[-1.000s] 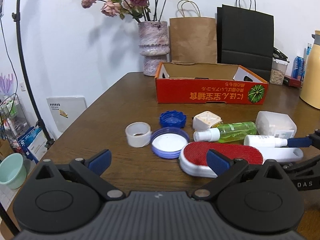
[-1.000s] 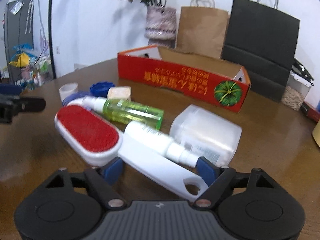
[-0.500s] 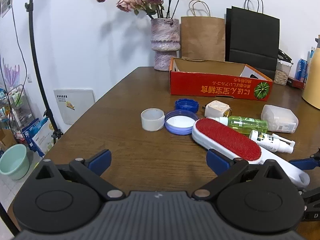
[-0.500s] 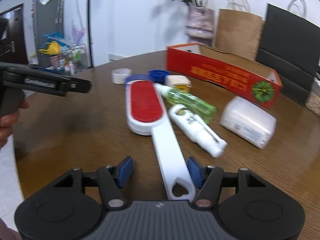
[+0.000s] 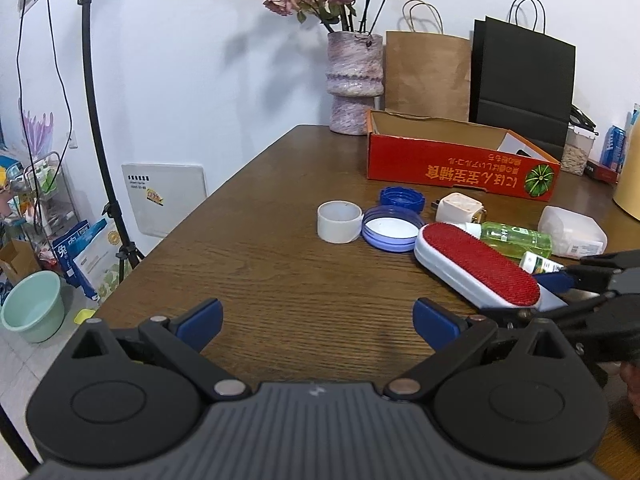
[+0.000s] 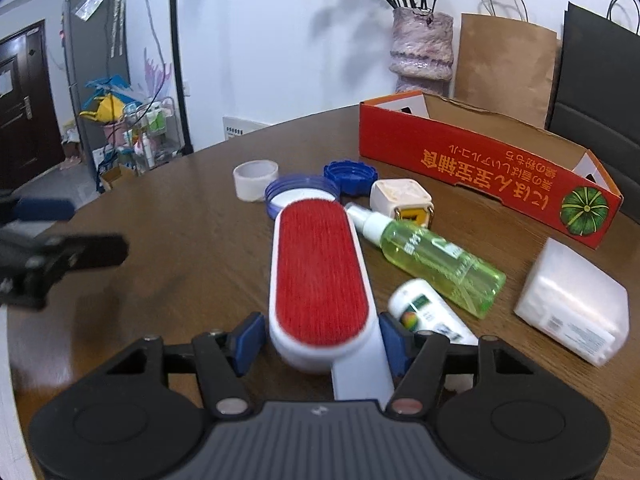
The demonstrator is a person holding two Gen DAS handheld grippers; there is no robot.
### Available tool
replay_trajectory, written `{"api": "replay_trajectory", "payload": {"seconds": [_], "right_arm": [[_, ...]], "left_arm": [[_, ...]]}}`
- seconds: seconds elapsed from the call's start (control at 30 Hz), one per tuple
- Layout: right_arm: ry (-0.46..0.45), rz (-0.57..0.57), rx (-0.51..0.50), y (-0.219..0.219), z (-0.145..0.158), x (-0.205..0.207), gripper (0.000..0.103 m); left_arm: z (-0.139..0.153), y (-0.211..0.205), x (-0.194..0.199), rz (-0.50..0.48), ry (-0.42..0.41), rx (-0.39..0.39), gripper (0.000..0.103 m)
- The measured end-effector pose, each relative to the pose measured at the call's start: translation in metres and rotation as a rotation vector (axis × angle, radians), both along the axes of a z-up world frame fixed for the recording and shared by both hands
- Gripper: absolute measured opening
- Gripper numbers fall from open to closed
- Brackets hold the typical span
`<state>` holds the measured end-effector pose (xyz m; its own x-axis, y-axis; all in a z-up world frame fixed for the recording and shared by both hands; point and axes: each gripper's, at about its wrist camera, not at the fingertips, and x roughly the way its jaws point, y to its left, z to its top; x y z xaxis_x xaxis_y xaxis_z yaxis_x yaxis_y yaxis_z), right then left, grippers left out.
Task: Organize rigid objects
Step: 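Grasp the red-and-white lint brush handle with the right tool, then lift the lint brush with the right tool while the left tool grasps the spray bottle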
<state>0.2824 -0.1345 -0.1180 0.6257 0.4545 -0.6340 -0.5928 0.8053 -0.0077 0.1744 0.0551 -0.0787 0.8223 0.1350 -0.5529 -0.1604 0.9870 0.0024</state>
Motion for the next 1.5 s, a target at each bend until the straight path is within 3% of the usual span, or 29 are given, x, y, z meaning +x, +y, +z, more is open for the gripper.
{"api": "replay_trajectory", "payload": {"seconds": [0.27, 0.7, 1.5], "right_arm": [[-0.078, -0.013, 0.012, 0.002, -0.003, -0.014, 0.055], [-0.143, -0.048, 0.111, -0.032, 0.016, -0.031, 0.055], [-0.217, -0.208, 0.15, -0.137, 0.024, -0.022, 0.055]], "left_arm": [[-0.002, 0.002, 0.003, 0.005, 0.006, -0.012, 0.103], [-0.001, -0.021, 0.012, -0.02, 0.01, 0.006, 0.103], [-0.005, -0.12, 0.05, -0.214, 0.007, 0.028, 0.103]]}}
